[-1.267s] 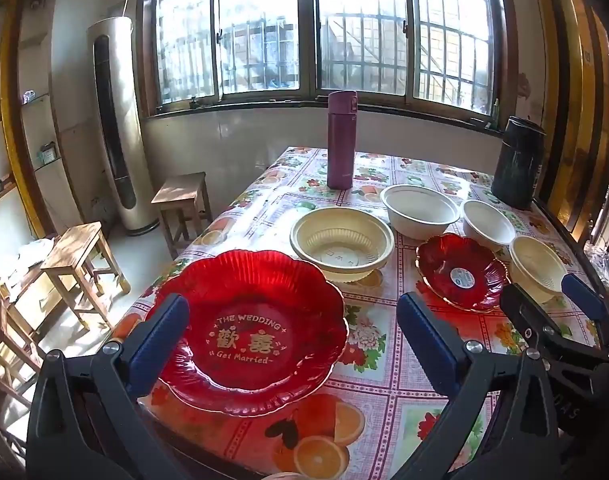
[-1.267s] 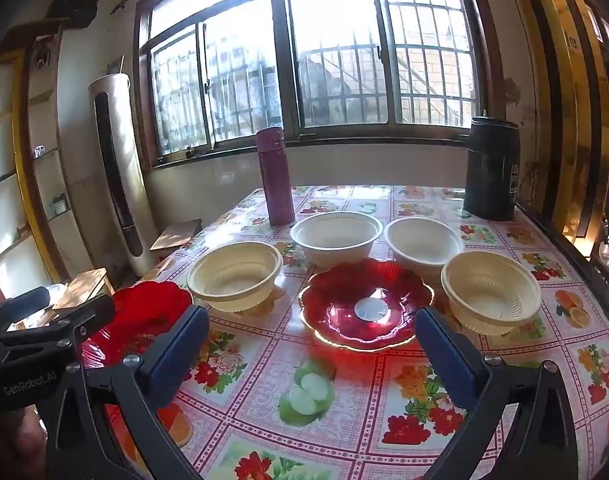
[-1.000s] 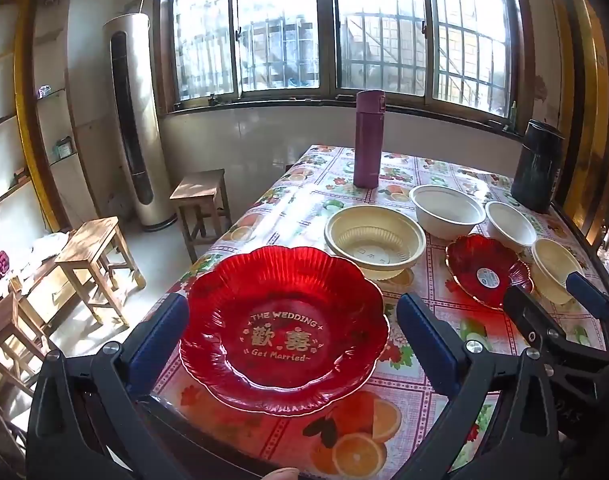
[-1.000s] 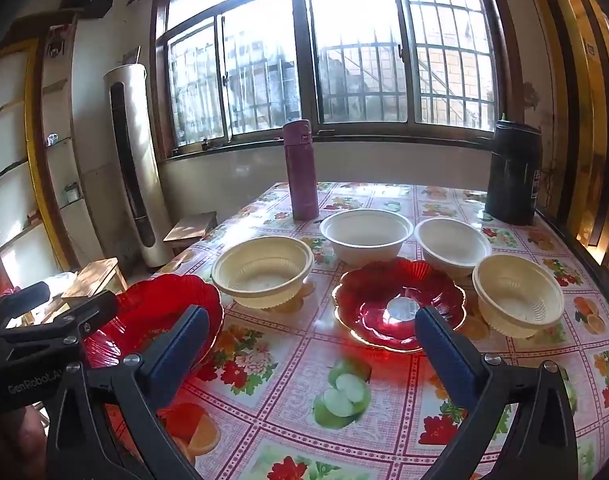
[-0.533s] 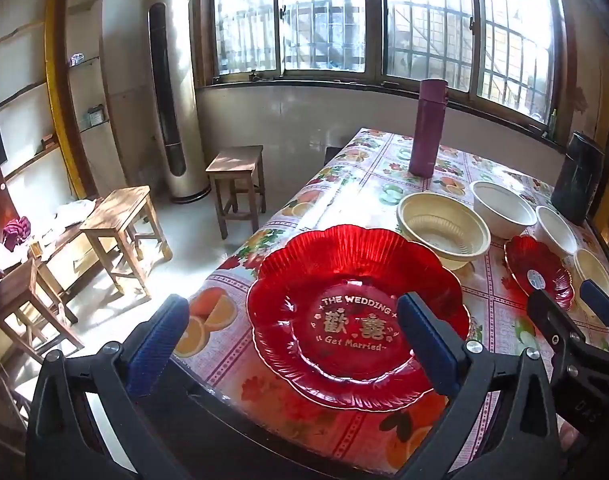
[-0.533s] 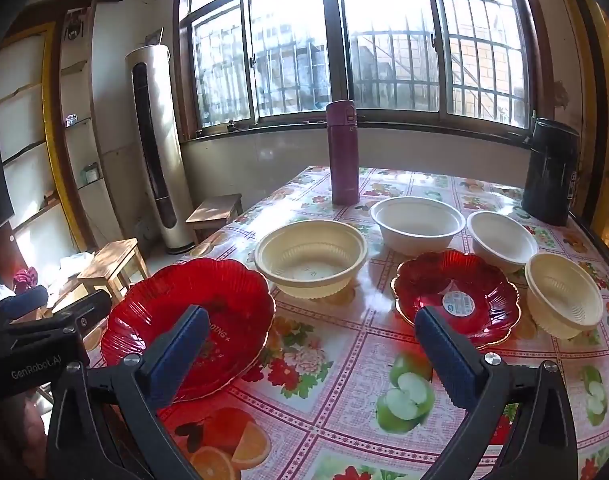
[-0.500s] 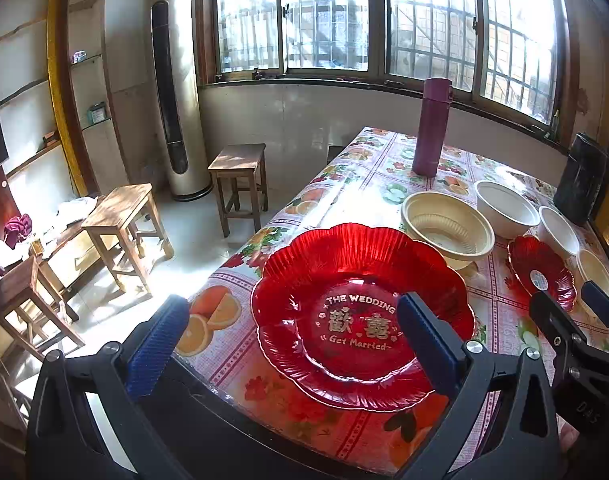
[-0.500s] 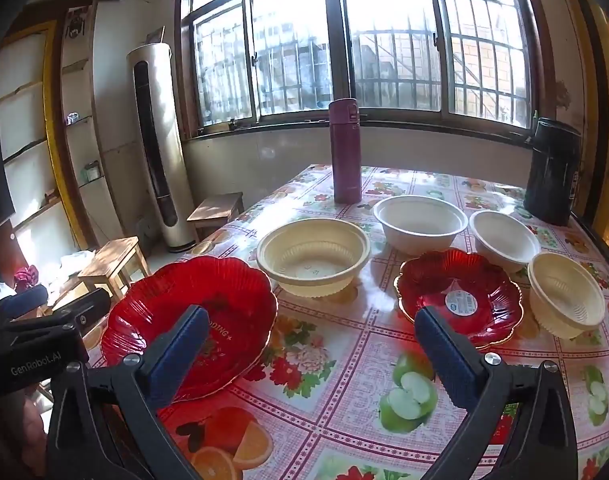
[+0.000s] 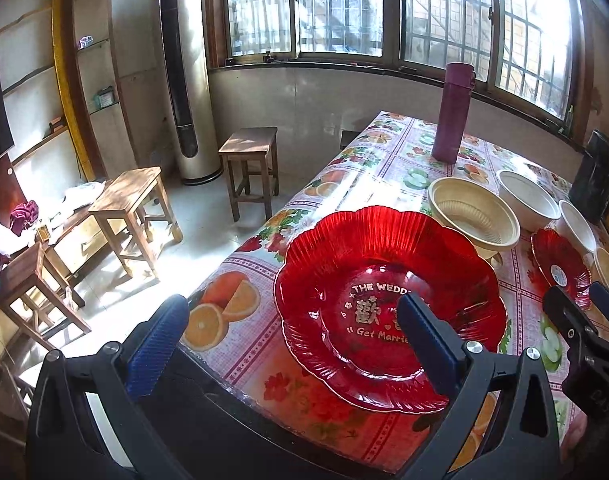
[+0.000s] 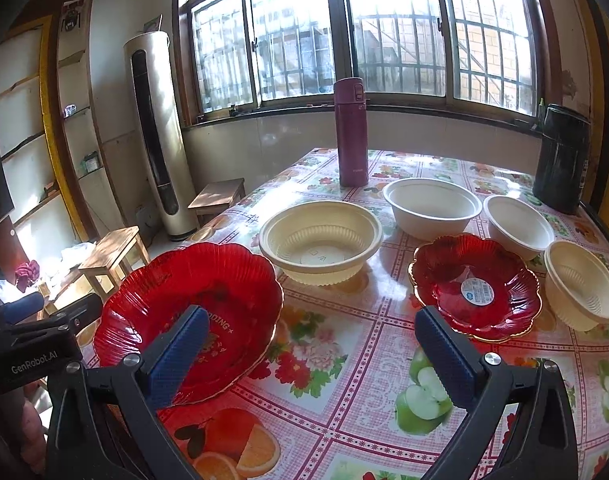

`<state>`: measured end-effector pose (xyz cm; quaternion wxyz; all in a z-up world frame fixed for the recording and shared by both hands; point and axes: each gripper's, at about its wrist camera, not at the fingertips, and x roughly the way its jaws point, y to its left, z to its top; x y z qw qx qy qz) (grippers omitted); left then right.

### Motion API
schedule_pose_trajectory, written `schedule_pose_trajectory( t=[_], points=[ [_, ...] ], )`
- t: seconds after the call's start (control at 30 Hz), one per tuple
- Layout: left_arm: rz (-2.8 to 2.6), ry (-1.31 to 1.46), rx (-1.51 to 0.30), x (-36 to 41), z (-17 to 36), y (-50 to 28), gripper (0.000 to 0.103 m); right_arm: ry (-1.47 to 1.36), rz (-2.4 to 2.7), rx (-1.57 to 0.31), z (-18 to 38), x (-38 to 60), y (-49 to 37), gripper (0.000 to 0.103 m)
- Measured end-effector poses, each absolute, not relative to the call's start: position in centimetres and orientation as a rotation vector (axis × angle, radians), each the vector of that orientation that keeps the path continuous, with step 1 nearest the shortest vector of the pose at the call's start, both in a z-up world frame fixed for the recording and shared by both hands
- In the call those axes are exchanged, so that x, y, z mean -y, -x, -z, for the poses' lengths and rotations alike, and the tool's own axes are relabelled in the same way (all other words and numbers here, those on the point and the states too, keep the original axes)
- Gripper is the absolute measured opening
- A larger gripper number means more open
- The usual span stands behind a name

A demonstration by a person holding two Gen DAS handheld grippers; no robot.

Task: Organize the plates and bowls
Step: 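Move both grippers toward the rim of the large red wedding plate, then close both grippers on the rim of the large red plate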

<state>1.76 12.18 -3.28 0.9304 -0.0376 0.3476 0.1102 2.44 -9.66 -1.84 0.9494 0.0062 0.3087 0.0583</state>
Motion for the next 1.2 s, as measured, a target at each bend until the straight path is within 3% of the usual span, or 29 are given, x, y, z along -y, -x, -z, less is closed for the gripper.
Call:
schedule_pose_trajectory(
  t=[1.2],
  points=[
    [-0.249,0.094,-0.905,-13.4,8.6,-6.2,0.103,-0.039,-0.117,-0.797,5.4,7.3,-8.9,0.103]
  ],
)
